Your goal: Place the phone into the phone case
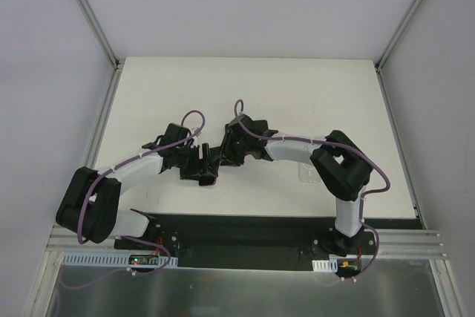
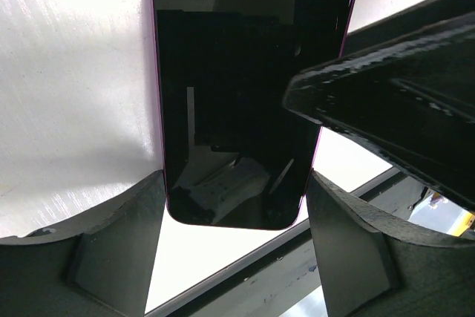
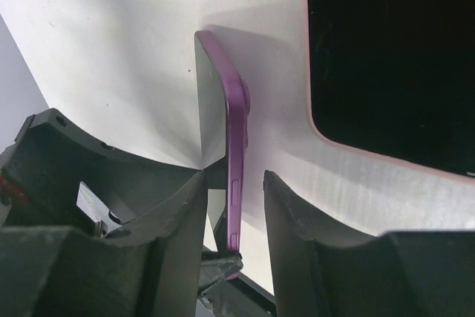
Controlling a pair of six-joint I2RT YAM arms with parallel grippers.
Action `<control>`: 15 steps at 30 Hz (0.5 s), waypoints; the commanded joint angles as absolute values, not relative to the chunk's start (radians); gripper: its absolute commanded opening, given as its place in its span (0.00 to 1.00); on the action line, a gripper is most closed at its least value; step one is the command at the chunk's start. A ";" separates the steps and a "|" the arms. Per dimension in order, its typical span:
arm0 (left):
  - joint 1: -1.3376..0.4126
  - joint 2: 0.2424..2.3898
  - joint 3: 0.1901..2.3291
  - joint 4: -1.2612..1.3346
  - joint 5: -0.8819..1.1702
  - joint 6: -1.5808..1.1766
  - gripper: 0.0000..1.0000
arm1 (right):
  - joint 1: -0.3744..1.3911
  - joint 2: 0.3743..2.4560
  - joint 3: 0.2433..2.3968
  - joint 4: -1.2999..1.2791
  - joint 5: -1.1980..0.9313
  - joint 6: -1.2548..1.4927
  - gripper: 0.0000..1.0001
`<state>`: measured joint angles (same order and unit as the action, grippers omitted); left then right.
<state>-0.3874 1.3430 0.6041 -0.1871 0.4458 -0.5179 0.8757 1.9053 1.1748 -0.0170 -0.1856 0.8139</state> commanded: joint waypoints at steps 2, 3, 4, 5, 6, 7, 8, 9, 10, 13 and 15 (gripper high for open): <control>-0.399 1.324 0.568 -0.207 0.448 -0.523 0.67 | 0.893 1.948 1.190 0.092 -0.233 0.853 0.36; -0.399 1.321 0.566 -0.207 0.449 -0.525 0.67 | 0.894 1.950 1.192 0.095 -0.233 0.853 0.35; -0.399 1.318 0.565 -0.207 0.451 -0.525 0.67 | 0.896 1.950 1.190 0.097 -0.235 0.850 0.33; -0.399 1.316 0.563 -0.204 0.453 -0.526 0.67 | 0.896 1.950 1.190 0.100 -0.235 0.850 0.31; -0.399 1.310 0.561 -0.204 0.460 -0.528 0.67 | 0.896 1.944 1.189 0.101 -0.235 0.848 0.29; -0.399 1.307 0.560 -0.201 0.462 -0.531 0.67 | 0.896 1.941 1.184 0.101 -0.233 0.844 0.23; -0.399 1.301 0.558 -0.201 0.460 -0.535 0.67 | 0.897 1.936 1.181 0.101 -0.232 0.841 0.21; -0.399 1.287 0.557 -0.199 0.460 -0.538 0.68 | 0.897 1.922 1.180 0.100 -0.229 0.838 0.19; -0.399 1.279 0.557 -0.201 0.462 -0.538 0.68 | 0.896 1.916 1.177 0.098 -0.221 0.835 0.15; -0.399 1.253 0.557 -0.199 0.465 -0.549 0.70 | 0.897 1.893 1.177 0.069 -0.209 0.815 0.08; -0.399 1.237 0.558 -0.201 0.469 -0.557 0.76 | 0.897 1.869 1.178 0.046 -0.204 0.798 0.05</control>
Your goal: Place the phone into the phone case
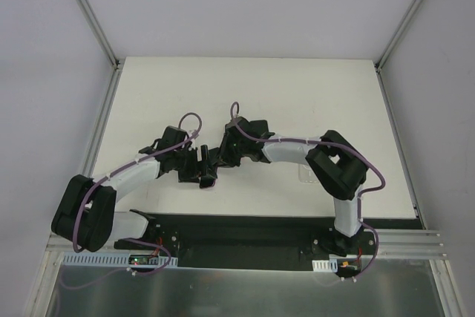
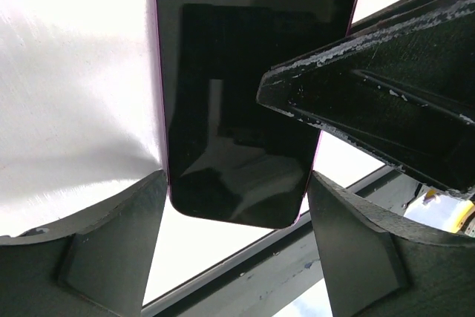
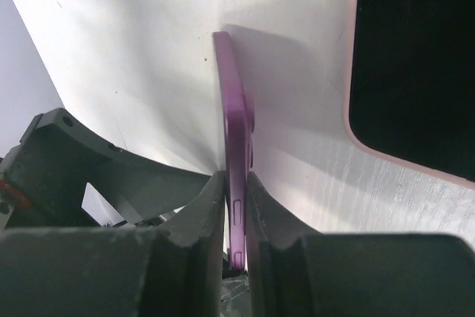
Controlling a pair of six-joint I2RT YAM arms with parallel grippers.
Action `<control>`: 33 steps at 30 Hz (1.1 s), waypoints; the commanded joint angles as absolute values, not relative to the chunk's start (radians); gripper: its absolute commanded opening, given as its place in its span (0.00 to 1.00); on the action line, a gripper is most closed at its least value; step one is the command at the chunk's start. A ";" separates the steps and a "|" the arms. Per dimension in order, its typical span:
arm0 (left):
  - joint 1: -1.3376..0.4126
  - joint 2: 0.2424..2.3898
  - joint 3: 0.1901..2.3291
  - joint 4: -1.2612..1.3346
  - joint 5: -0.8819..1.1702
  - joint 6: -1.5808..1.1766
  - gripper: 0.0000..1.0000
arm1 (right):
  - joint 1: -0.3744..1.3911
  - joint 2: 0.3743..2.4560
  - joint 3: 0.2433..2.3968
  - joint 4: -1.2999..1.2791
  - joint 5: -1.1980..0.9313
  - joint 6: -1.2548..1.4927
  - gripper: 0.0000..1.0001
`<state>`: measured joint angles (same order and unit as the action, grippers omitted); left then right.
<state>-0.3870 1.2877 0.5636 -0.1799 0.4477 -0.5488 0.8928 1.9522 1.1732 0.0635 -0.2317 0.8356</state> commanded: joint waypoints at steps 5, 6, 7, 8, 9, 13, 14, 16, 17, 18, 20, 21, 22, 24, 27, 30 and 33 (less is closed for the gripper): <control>-0.399 1.180 0.572 -0.201 0.520 -0.569 0.95 | 0.888 1.798 1.215 -0.082 -0.154 0.704 0.01; -0.399 1.155 0.577 -0.201 0.532 -0.569 0.97 | 0.884 1.767 1.233 -0.113 -0.125 0.659 0.01; -0.399 1.138 0.584 -0.204 0.552 -0.572 0.99 | 0.873 1.752 1.239 -0.138 -0.115 0.638 0.02; -0.399 1.122 0.587 -0.206 0.560 -0.575 0.99 | 0.867 1.717 1.239 -0.173 -0.107 0.620 0.01; -0.399 1.089 0.595 -0.207 0.564 -0.577 0.99 | 0.850 1.698 1.230 -0.187 -0.098 0.598 0.01; -0.399 1.022 0.626 -0.230 0.589 -0.575 0.99 | 0.787 1.593 1.198 -0.277 -0.098 0.525 0.01; -0.399 1.013 0.633 -0.242 0.597 -0.568 0.99 | 0.769 1.545 1.197 -0.308 -0.091 0.503 0.01; -0.399 0.989 0.660 -0.288 0.598 -0.552 0.99 | 0.705 1.496 1.196 -0.418 -0.063 0.415 0.01; -0.399 0.973 0.663 -0.304 0.591 -0.536 0.99 | 0.677 1.449 1.197 -0.457 -0.055 0.384 0.01; -0.399 0.963 0.670 -0.317 0.565 -0.528 0.99 | 0.617 1.424 1.195 -0.495 -0.026 0.353 0.01; -0.399 0.940 0.672 -0.353 0.546 -0.503 0.99 | 0.553 1.363 1.196 -0.606 0.027 0.255 0.01; -0.399 0.934 0.667 -0.359 0.540 -0.499 0.99 | 0.484 1.349 1.200 -0.644 0.078 0.229 0.01; -0.399 0.933 0.667 -0.365 0.541 -0.494 0.99 | 0.447 1.339 1.203 -0.710 0.090 0.192 0.01; -0.399 0.931 0.669 -0.370 0.545 -0.491 0.99 | 0.350 1.324 1.209 -0.753 0.126 0.106 0.01; -0.399 0.936 0.675 -0.379 0.519 -0.485 0.99 | 0.244 1.344 1.212 -0.790 0.115 0.040 0.01; -0.399 0.933 0.687 -0.391 0.479 -0.479 0.99 | 0.193 1.391 1.229 -0.799 0.104 0.008 0.01; -0.399 0.934 0.706 -0.408 0.463 -0.469 0.99 | 0.170 1.453 1.233 -0.802 0.072 -0.026 0.01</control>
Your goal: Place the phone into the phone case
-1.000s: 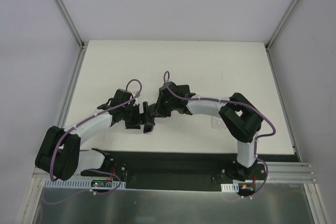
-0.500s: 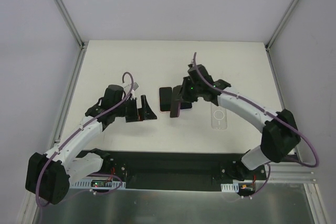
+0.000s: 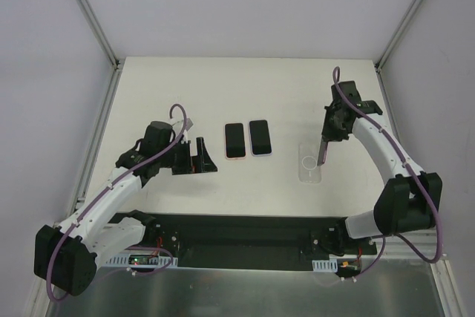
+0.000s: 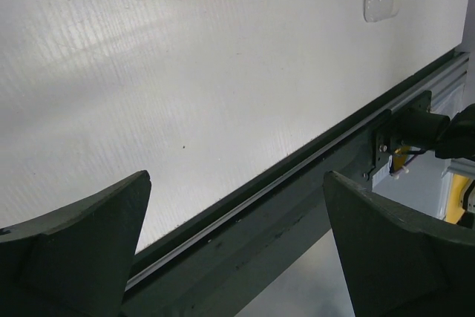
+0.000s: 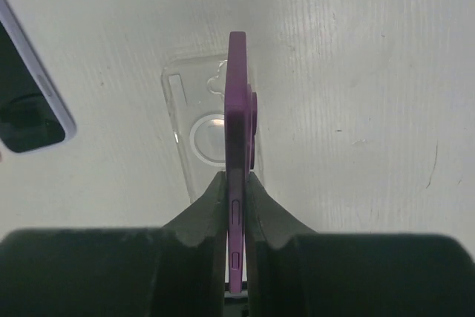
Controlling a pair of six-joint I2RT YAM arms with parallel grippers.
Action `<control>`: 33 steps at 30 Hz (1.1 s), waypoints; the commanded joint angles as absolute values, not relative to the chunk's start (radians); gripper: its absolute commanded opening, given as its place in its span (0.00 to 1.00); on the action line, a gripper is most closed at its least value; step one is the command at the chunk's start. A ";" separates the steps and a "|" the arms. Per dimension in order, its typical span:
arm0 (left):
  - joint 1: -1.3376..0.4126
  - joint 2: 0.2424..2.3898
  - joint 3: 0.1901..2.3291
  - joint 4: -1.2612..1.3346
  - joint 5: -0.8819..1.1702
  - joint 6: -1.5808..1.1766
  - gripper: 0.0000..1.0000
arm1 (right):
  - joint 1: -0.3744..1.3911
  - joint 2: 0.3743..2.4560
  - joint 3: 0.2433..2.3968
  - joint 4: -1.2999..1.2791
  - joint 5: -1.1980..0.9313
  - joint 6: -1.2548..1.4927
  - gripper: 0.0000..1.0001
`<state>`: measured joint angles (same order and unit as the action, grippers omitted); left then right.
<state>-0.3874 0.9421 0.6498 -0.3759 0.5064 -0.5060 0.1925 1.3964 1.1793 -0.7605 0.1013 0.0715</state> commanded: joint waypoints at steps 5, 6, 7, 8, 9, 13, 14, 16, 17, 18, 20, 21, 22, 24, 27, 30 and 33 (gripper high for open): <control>-0.399 0.939 0.726 -0.433 0.433 -0.454 0.99 | 0.160 1.543 1.215 -0.778 0.022 -0.038 0.01; -0.399 0.936 0.726 -0.436 0.430 -0.454 0.99 | 0.160 1.555 1.210 -0.773 0.009 -0.040 0.02; -0.399 0.934 0.726 -0.436 0.430 -0.454 0.99 | 0.160 1.563 1.203 -0.764 0.009 -0.043 0.02; -0.400 0.934 0.726 -0.436 0.430 -0.454 0.99 | 0.160 1.578 1.197 -0.761 -0.029 -0.043 0.01; -0.399 0.934 0.727 -0.437 0.425 -0.454 0.99 | 0.160 1.585 1.192 -0.758 -0.047 -0.043 0.01; -0.399 0.931 0.724 -0.436 0.417 -0.454 0.99 | 0.163 1.594 1.141 -0.730 -0.113 -0.040 0.01; -0.399 0.931 0.724 -0.436 0.419 -0.454 0.99 | 0.166 1.589 1.119 -0.727 -0.123 -0.037 0.01; -0.399 0.931 0.721 -0.436 0.422 -0.456 0.99 | 0.175 1.585 1.097 -0.723 -0.133 -0.037 0.01; -0.399 0.930 0.722 -0.434 0.422 -0.456 0.99 | 0.175 1.577 1.086 -0.723 -0.136 -0.034 0.01; -0.399 0.930 0.723 -0.436 0.423 -0.456 0.99 | 0.178 1.571 1.060 -0.718 -0.149 -0.029 0.02; -0.399 0.927 0.724 -0.436 0.422 -0.456 0.99 | 0.179 1.545 1.037 -0.706 -0.167 -0.023 0.01; -0.399 0.927 0.726 -0.436 0.422 -0.454 0.99 | 0.186 1.536 1.017 -0.704 -0.176 -0.015 0.01; -0.399 0.923 0.727 -0.434 0.422 -0.454 0.99 | 0.189 1.526 1.006 -0.700 -0.181 -0.014 0.01; -0.399 0.925 0.727 -0.434 0.423 -0.454 0.99 | 0.198 1.502 0.988 -0.693 -0.204 -0.006 0.01; -0.399 0.923 0.729 -0.434 0.430 -0.457 0.99 | 0.224 1.473 0.953 -0.687 -0.215 -0.003 0.01; -0.399 0.922 0.727 -0.436 0.431 -0.457 0.99 | 0.247 1.450 0.922 -0.675 -0.244 0.040 0.01; -0.399 0.916 0.723 -0.436 0.426 -0.459 0.99 | 0.267 1.428 0.896 -0.666 -0.253 0.058 0.02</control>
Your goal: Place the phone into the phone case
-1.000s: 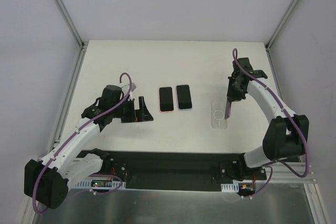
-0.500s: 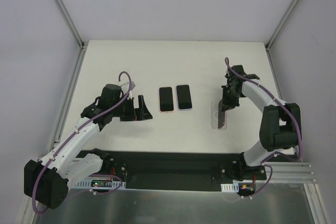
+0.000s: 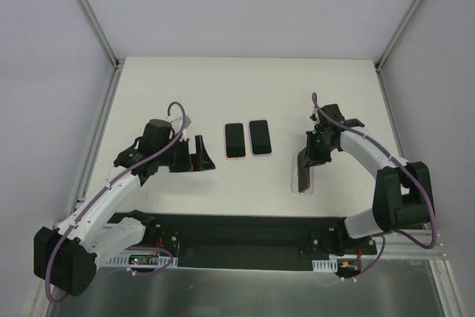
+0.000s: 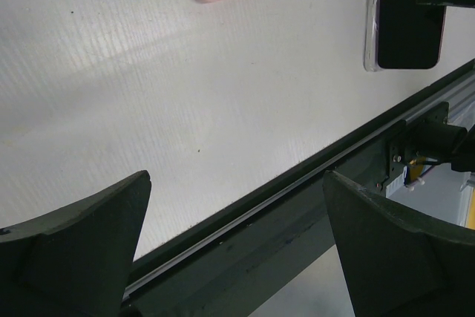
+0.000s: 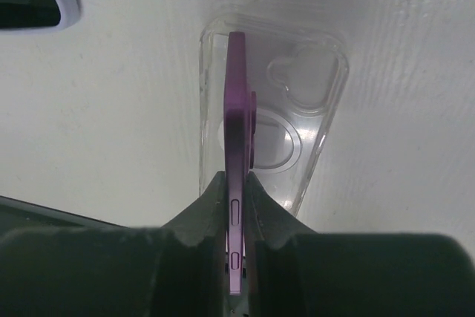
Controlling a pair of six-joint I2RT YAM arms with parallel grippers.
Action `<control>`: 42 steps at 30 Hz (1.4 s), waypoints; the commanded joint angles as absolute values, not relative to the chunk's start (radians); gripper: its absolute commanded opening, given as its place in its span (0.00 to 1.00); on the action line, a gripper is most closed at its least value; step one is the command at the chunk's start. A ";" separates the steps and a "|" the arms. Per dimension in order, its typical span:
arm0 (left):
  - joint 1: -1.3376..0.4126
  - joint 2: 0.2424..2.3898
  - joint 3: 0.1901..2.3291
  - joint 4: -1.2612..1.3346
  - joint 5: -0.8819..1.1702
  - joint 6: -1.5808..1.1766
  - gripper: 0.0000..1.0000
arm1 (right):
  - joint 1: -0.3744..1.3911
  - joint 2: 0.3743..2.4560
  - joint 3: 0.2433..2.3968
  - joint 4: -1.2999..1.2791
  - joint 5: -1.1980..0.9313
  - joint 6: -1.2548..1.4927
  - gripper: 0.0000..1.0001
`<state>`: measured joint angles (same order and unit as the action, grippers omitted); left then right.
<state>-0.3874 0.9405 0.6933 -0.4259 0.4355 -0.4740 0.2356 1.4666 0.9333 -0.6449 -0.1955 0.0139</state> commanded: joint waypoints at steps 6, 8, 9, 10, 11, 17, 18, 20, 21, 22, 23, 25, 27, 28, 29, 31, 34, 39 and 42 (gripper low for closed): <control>-0.399 0.904 0.716 -0.436 0.425 -0.460 0.99 | 0.336 1.358 0.842 -0.632 -0.284 0.109 0.02; -0.399 0.907 0.719 -0.436 0.428 -0.460 0.99 | 0.379 1.335 0.830 -0.624 -0.282 0.127 0.02; -0.399 0.905 0.719 -0.436 0.428 -0.460 0.99 | 0.394 1.330 0.821 -0.620 -0.276 0.147 0.02; -0.399 0.908 0.721 -0.436 0.426 -0.459 0.99 | 0.409 1.319 0.815 -0.617 -0.267 0.156 0.02; -0.399 0.910 0.722 -0.436 0.425 -0.460 0.99 | 0.440 1.316 0.808 -0.609 -0.264 0.164 0.02; -0.399 0.908 0.718 -0.436 0.423 -0.463 0.99 | 0.498 1.272 0.758 -0.568 -0.259 0.224 0.01; -0.399 0.907 0.719 -0.436 0.422 -0.463 0.99 | 0.502 1.263 0.759 -0.569 -0.262 0.227 0.01; -0.399 0.908 0.718 -0.436 0.425 -0.463 0.99 | 0.502 1.235 0.773 -0.578 -0.261 0.232 0.01; -0.399 0.910 0.716 -0.436 0.425 -0.463 0.99 | 0.500 1.215 0.779 -0.595 -0.258 0.233 0.01; -0.400 0.910 0.718 -0.434 0.425 -0.463 0.99 | 0.502 1.207 0.801 -0.604 -0.252 0.230 0.01; -0.399 0.908 0.718 -0.434 0.425 -0.465 0.99 | 0.502 1.201 0.810 -0.617 -0.232 0.226 0.01; -0.399 0.914 0.718 -0.434 0.425 -0.466 0.99 | 0.500 1.187 0.830 -0.650 -0.212 0.216 0.02; -0.399 0.916 0.719 -0.436 0.428 -0.469 0.99 | 0.494 1.180 0.853 -0.682 -0.173 0.198 0.02; -0.399 0.916 0.718 -0.434 0.426 -0.471 0.99 | 0.491 1.180 0.859 -0.693 -0.154 0.190 0.02; -0.399 0.913 0.718 -0.436 0.428 -0.471 0.99 | 0.476 1.183 0.873 -0.706 -0.114 0.172 0.02; -0.399 0.911 0.715 -0.436 0.425 -0.472 0.99 | 0.448 1.193 0.884 -0.739 -0.088 0.149 0.02; -0.399 0.908 0.709 -0.436 0.428 -0.471 0.99 | 0.381 1.203 0.897 -0.762 -0.060 0.106 0.02; -0.399 0.907 0.709 -0.436 0.423 -0.468 0.99 | 0.259 1.233 0.923 -0.775 -0.087 0.054 0.02; -0.399 0.916 0.710 -0.436 0.428 -0.468 0.99 | 0.224 1.271 0.948 -0.778 -0.113 0.028 0.01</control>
<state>-0.3874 0.9203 0.6933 -0.4324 0.4355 -0.4747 0.2596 1.2366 0.8768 -0.7467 -0.0910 0.0830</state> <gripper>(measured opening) 0.992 0.125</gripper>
